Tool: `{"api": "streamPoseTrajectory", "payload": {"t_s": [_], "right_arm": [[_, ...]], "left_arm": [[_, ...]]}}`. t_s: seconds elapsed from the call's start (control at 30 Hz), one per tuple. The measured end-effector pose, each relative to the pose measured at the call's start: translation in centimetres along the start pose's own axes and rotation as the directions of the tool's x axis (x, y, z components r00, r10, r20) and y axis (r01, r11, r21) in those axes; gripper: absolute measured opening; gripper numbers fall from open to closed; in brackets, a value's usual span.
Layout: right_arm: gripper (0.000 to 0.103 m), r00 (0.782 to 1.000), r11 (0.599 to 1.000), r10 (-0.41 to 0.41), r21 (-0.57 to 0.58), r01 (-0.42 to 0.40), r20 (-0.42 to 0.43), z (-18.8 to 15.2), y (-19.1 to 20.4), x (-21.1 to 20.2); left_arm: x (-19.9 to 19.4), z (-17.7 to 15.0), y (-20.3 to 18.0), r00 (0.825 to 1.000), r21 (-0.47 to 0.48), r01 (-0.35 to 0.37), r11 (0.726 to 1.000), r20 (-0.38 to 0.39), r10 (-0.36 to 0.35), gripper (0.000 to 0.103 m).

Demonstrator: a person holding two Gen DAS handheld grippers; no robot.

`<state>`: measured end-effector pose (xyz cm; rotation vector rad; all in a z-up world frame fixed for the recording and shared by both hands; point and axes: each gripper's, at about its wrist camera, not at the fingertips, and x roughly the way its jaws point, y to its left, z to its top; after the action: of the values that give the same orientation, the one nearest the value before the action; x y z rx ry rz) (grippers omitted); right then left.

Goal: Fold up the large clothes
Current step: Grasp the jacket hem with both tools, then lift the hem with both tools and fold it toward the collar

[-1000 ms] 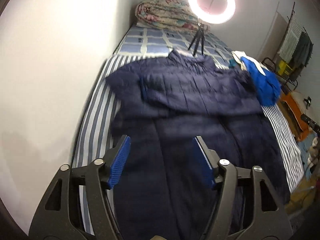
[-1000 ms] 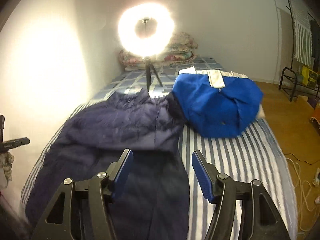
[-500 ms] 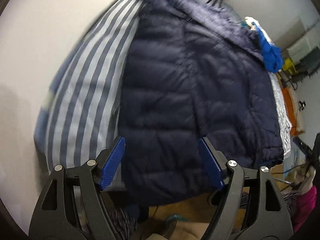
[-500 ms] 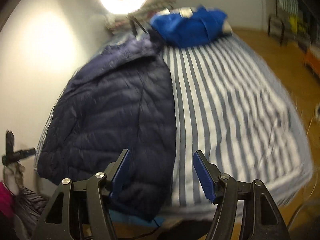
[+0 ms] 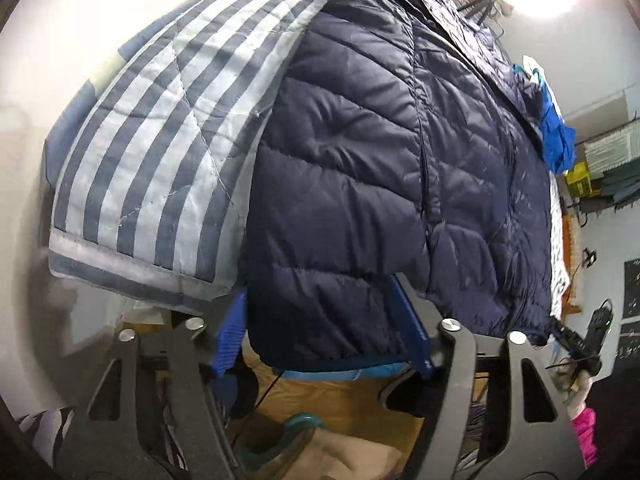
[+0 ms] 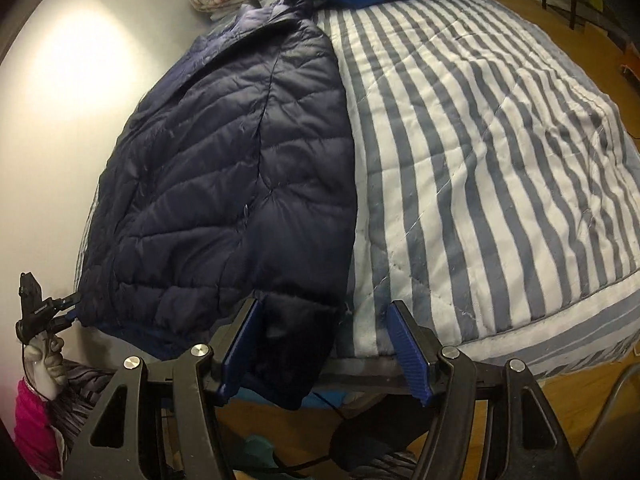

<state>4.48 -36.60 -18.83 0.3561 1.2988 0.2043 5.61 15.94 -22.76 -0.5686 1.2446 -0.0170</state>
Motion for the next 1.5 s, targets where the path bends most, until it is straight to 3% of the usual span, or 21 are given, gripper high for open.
{"api": "streamPoseTrajectory", "payload": {"t_s": [0.03, 0.1, 0.2, 0.27, 0.43, 0.47, 0.5, 0.53, 0.57, 0.6, 0.7, 0.87, 1.13, 1.37, 1.5], "right_arm": [[0.067, 1.0, 1.0, 0.005, 0.0, -0.005, -0.002, 0.0, 0.1, 0.0], [0.067, 1.0, 1.0, 0.03, 0.011, -0.03, -0.01, 0.0, 0.0, 0.0], [0.056, 0.997, 0.997, 0.069, 0.031, -0.068, -0.024, 0.0, 0.1, 0.5], [0.051, 0.994, 0.994, 0.105, 0.042, -0.103, -0.041, 0.0, 0.1, 0.7], [0.045, 0.982, 0.984, 0.175, 0.032, -0.173, -0.072, -0.2, 1.3, 1.4], [0.045, 0.98, 0.983, 0.182, 0.026, -0.181, -0.081, -0.2, 1.6, 1.6], [0.044, 0.979, 0.982, 0.187, 0.023, -0.185, -0.087, -0.2, 1.7, 1.8], [0.042, 0.979, 0.983, 0.184, 0.015, -0.183, -0.089, -0.2, 2.1, 1.9], [0.033, 0.98, 0.984, 0.179, 0.007, -0.179, -0.089, -0.2, 2.3, 1.9], [0.023, 0.98, 0.984, 0.177, 0.004, -0.178, -0.086, -0.2, 2.4, 1.8], [0.006, 0.982, 0.983, 0.184, 0.002, -0.184, -0.046, 0.1, 2.8, 0.8], [0.002, 0.975, 0.979, 0.204, -0.034, -0.202, 0.092, 0.1, 4.1, -3.0], [0.001, 0.906, 0.958, 0.286, -0.085, -0.273, 0.313, -2.1, 6.2, -10.9], [0.001, 0.835, 0.925, 0.379, -0.127, -0.359, 0.4, -4.5, 5.9, -16.3], [0.001, 0.839, 0.934, 0.357, -0.159, -0.319, 0.412, -2.8, 6.4, -16.6]], "left_arm": [[0.0, 0.0, -0.1, 1.0, 0.004, 0.001, 1.0, 0.0, -0.001, 0.059], [0.2, 0.0, -0.2, 1.0, 0.007, -0.008, 1.0, -0.003, 0.008, 0.035], [0.1, -0.1, -0.1, 1.0, 0.008, -0.004, 1.0, -0.002, 0.004, 0.017], [-0.2, -0.2, -0.4, 1.0, 0.024, 0.001, 1.0, 0.008, -0.001, 0.014], [-0.9, -0.6, -1.2, 1.0, 0.052, 0.015, 0.999, 0.018, -0.016, 0.018], [-0.5, -0.6, -1.2, 1.0, 0.054, 0.009, 0.998, 0.005, -0.009, 0.035], [-0.1, -0.6, -1.3, 1.0, 0.054, 0.006, 0.999, -0.007, -0.006, 0.042], [0.2, -0.6, -1.4, 1.0, 0.059, 0.0, 0.998, -0.013, 0.001, 0.041], [0.4, -0.6, -1.6, 1.0, 0.075, -0.007, 0.997, -0.011, 0.008, 0.037], [0.4, -0.7, -1.8, 1.0, 0.089, -0.012, 0.996, -0.007, 0.013, 0.017], [-0.4, -0.8, -2.4, 1.0, 0.113, 0.008, 0.994, 0.022, -0.011, 0.009], [-4.0, -0.7, -2.6, 0.989, 0.111, 0.085, 0.99, 0.109, -0.097, 0.007], [-10.7, -1.7, -2.9, 0.953, 0.113, 0.141, 0.984, 0.255, -0.166, 0.006], [-18.5, -3.4, -2.8, 0.896, 0.111, 0.211, 0.971, 0.374, -0.237, 0.005], [-19.5, -1.9, -3.9, 0.887, 0.14, 0.205, 0.969, 0.392, -0.244, 0.005]]}}
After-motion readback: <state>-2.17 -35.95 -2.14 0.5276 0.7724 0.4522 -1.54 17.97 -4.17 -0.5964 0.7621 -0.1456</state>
